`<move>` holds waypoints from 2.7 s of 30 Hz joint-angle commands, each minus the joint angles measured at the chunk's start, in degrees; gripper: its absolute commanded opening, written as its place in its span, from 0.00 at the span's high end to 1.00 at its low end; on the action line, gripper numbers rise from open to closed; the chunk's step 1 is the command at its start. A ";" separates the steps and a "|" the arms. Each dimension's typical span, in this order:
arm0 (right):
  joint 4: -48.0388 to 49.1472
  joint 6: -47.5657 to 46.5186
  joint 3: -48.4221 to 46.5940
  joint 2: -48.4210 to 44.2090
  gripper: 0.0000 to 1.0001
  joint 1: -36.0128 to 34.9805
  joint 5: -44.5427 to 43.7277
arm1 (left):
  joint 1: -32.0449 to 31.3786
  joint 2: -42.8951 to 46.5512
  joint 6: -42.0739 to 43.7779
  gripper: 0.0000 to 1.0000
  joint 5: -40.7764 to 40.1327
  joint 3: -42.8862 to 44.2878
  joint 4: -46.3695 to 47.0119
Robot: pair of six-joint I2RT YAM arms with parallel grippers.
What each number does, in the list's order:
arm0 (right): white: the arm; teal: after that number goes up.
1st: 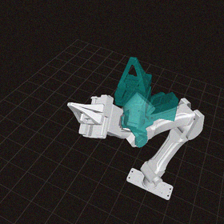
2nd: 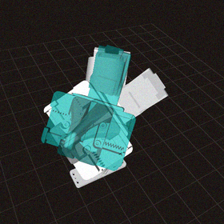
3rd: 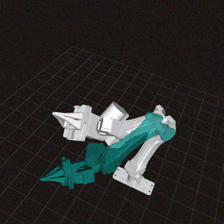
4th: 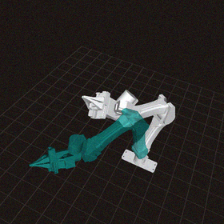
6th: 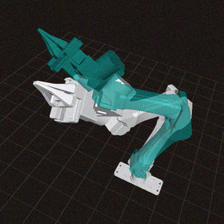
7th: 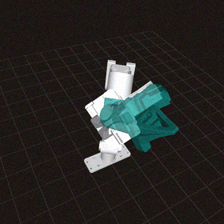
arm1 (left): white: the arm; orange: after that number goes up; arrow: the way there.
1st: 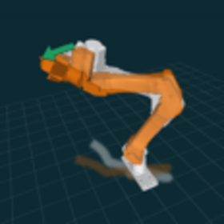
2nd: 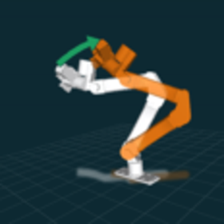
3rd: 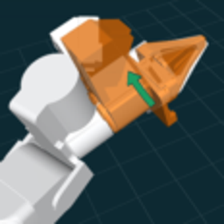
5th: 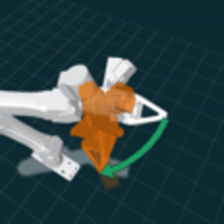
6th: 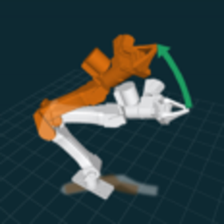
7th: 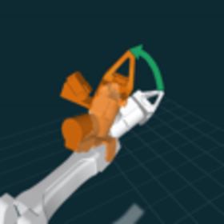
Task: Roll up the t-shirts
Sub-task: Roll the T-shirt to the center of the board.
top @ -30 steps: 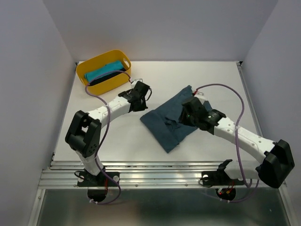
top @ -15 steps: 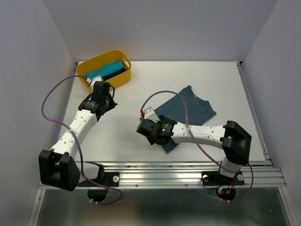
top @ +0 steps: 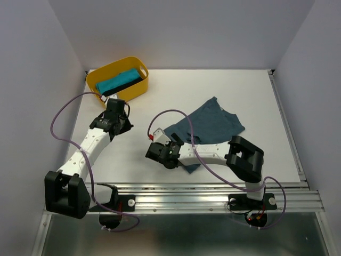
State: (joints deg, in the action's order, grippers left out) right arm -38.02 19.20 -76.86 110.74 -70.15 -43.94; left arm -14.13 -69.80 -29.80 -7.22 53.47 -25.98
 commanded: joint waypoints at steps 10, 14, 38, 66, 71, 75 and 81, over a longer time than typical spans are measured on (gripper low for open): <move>7.34 2.07 5.58 0.09 0.33 2.03 -0.09 | 0.51 2.04 1.06 1.00 1.25 -3.55 2.07; 8.13 2.59 6.28 0.18 0.55 3.44 4.04 | 0.42 1.69 1.15 1.00 1.69 -3.99 2.33; 27.38 14.80 16.30 -15.37 0.99 20.05 51.23 | 0.42 3.26 1.32 1.00 6.43 -5.40 3.65; 61.75 37.49 35.99 -18.01 0.99 29.98 76.99 | -15.93 4.41 -3.95 0.98 13.73 -8.91 7.87; 61.66 37.23 36.34 -17.93 0.99 29.98 76.73 | -15.93 6.34 -6.67 0.23 13.81 -9.61 9.89; 61.75 36.35 36.34 -17.84 0.99 29.98 76.73 | -16.10 5.91 -9.39 0.01 15.13 -9.44 12.00; 61.57 35.64 35.99 -16.96 0.99 29.98 76.64 | -16.10 3.36 -19.14 0.01 14.08 -11.46 16.82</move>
State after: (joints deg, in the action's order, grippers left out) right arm 19.84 55.31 -40.56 94.37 -40.18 30.89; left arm -29.93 -65.58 -41.58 7.07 43.83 -14.31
